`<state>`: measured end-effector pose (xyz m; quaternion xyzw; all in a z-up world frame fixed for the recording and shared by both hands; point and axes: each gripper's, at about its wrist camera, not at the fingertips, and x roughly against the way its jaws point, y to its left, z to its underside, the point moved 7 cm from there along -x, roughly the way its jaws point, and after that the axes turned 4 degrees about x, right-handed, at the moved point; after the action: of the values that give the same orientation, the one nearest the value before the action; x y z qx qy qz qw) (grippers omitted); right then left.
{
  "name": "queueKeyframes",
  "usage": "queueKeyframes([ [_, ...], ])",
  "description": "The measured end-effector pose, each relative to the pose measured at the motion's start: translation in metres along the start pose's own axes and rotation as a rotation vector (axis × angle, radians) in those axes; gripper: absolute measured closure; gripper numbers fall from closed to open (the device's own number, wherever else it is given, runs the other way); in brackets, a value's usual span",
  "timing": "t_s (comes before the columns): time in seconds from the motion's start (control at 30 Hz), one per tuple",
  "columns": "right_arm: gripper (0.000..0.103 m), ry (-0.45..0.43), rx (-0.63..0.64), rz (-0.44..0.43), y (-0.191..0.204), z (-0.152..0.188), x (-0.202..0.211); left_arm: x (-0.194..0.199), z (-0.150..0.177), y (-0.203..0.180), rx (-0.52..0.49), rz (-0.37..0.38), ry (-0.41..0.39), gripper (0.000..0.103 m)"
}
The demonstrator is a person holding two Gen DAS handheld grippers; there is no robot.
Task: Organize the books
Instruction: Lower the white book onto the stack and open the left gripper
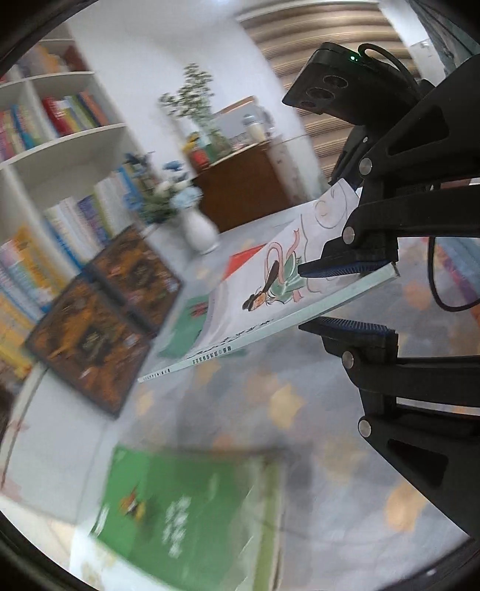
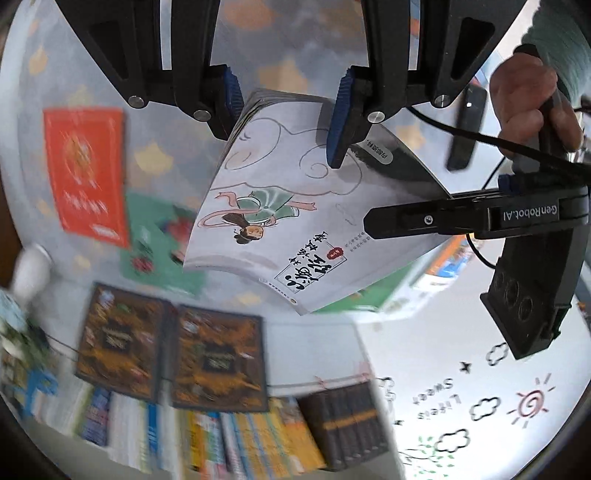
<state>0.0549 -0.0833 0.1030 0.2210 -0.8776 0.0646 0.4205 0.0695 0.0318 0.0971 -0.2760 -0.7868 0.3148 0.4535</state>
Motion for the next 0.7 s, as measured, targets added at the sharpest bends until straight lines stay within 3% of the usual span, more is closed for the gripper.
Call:
queueKeyframes([
  [0.2,0.062,0.016,0.09,-0.078,0.045,-0.048,-0.048,0.038,-0.036,0.054,0.079,-0.101,-0.112,0.085],
  [0.37,0.062,0.067,0.082,-0.141,0.07,-0.072,-0.096,0.054,-0.053,0.102,0.154,-0.166,-0.158,0.083],
  [0.7,0.061,0.141,0.045,-0.156,0.083,-0.097,-0.159,0.046,-0.083,0.172,0.308,-0.196,-0.157,0.083],
])
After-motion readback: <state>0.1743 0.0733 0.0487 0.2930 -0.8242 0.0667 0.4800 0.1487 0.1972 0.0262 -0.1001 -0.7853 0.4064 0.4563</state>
